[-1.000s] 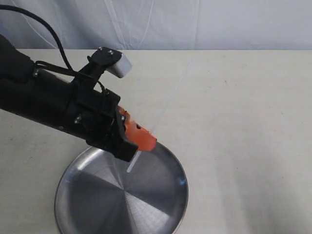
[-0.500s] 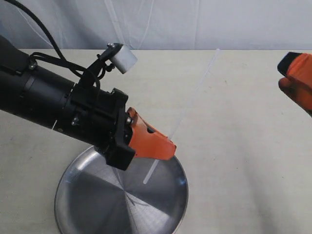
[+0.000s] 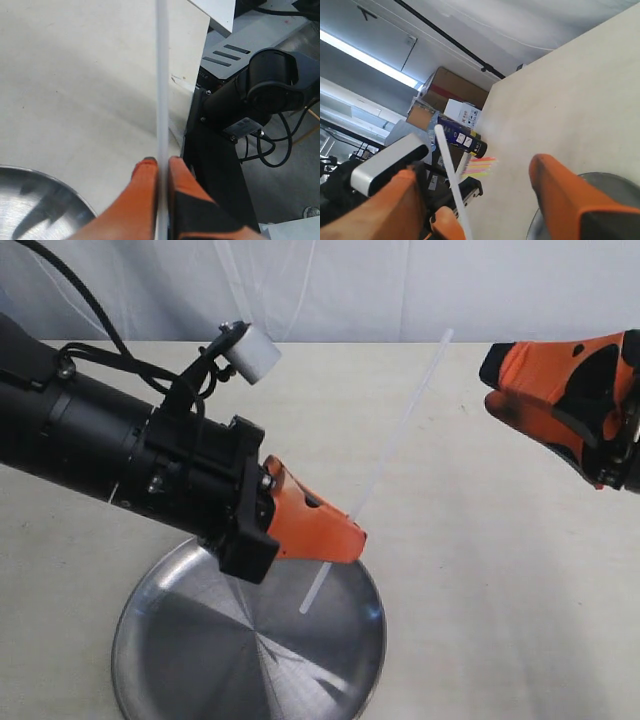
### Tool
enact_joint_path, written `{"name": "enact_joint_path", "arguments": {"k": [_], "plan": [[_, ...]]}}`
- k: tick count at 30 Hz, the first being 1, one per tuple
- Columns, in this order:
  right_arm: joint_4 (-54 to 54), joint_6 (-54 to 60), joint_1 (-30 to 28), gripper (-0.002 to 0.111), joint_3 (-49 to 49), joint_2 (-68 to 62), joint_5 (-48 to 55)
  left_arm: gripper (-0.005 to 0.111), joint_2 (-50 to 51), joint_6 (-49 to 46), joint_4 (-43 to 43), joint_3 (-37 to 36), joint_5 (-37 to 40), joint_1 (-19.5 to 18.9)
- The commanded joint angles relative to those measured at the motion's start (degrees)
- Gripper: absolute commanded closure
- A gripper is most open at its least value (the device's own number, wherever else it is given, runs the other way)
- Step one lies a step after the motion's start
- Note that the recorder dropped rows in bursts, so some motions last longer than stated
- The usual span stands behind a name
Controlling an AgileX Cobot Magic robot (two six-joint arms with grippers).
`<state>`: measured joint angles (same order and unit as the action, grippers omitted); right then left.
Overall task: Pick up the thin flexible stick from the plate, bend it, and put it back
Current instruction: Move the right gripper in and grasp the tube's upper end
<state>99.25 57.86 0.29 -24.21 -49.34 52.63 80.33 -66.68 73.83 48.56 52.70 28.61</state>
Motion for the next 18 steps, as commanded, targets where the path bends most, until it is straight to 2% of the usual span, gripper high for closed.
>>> {"name": "enact_joint_path", "arguments": {"k": [1,12,18], "plan": [[0.7,1.9,-0.2,0.048,-2.5,-0.2,2.0,0.107,-0.6,-0.3,1.5,0.2,-0.5,0.3],[0.7,4.0,-0.2,0.048,-3.8,-3.3,2.4,0.107,-0.6,-2.6,5.0,0.2,-0.2,0.4],[0.7,5.3,-0.2,0.048,-5.3,-5.1,5.7,0.107,-0.6,-2.7,5.6,0.2,-0.5,2.4]]}}
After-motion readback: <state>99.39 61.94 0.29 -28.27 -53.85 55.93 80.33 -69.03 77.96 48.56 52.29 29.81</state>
